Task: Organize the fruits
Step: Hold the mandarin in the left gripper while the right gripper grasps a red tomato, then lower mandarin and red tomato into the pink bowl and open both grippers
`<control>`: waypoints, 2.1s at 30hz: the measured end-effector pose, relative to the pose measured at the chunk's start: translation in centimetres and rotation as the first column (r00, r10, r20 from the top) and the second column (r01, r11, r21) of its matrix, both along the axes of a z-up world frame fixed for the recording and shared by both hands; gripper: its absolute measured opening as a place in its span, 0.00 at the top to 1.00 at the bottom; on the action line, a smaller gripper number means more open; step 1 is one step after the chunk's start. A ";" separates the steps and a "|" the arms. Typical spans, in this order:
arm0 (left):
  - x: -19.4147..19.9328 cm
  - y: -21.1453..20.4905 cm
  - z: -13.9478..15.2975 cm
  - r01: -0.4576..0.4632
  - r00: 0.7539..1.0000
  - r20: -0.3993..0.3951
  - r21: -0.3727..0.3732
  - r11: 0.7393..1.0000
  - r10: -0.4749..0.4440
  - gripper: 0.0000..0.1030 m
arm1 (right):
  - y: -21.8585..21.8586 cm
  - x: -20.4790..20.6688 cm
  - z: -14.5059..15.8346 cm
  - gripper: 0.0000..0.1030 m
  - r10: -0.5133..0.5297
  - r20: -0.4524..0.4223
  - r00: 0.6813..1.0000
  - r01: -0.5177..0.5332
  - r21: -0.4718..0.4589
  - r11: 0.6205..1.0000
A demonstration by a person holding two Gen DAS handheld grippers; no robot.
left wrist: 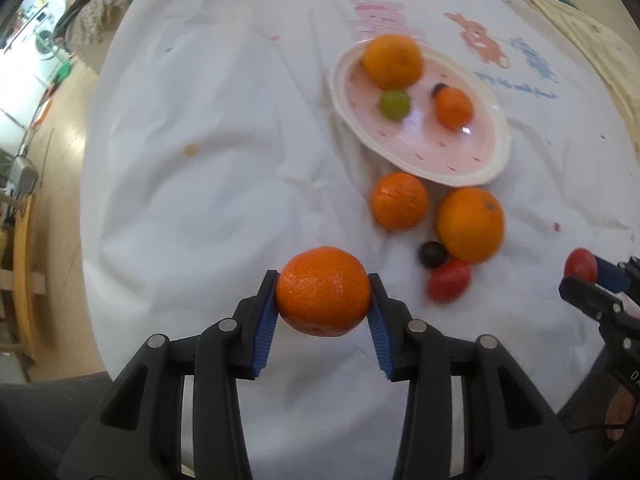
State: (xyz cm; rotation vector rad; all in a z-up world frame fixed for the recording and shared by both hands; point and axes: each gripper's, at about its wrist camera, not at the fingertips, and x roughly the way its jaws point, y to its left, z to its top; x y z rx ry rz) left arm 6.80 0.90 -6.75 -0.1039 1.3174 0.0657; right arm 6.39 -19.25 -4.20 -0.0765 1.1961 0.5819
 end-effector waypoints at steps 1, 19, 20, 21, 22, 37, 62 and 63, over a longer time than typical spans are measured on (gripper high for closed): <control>-0.2 -0.2 0.2 0.003 1.000 0.005 -0.003 1.000 -0.003 0.63 | 0.0 -0.1 0.2 0.69 -0.007 0.006 1.000 0.007 0.014 1.000; 1.9 -0.7 7.8 -0.007 0.981 0.194 0.032 0.999 0.001 0.63 | -4.9 2.5 6.7 0.69 -0.238 0.146 0.960 0.190 0.285 0.940; 2.5 -0.7 8.0 -0.002 0.980 0.200 0.036 0.999 -0.005 0.63 | -5.2 3.2 6.6 0.69 -0.245 0.129 0.961 0.198 0.301 0.933; 3.0 -0.7 8.1 0.001 0.979 0.205 0.040 0.999 -0.010 0.63 | -5.2 3.8 6.5 0.69 -0.251 0.125 0.960 0.203 0.307 0.930; 3.5 -0.7 8.2 0.004 0.978 0.207 0.045 0.999 -0.013 0.63 | -5.2 4.3 6.5 0.69 -0.253 0.124 0.959 0.206 0.305 0.930; 11.9 -1.8 4.7 0.068 0.981 0.180 0.047 0.997 -0.076 0.63 | -2.4 13.7 2.6 0.69 -0.191 0.052 0.980 0.172 0.252 0.952; 13.3 -6.2 -4.8 0.181 0.982 -0.045 -0.049 0.982 -0.183 0.62 | -1.3 18.1 -6.1 0.68 -0.198 -0.168 0.966 0.223 0.147 0.964; 13.3 -6.4 -4.9 0.190 0.980 -0.044 -0.042 0.981 -0.192 0.62 | -1.3 18.2 -6.1 0.68 -0.199 -0.171 0.965 0.225 0.149 0.963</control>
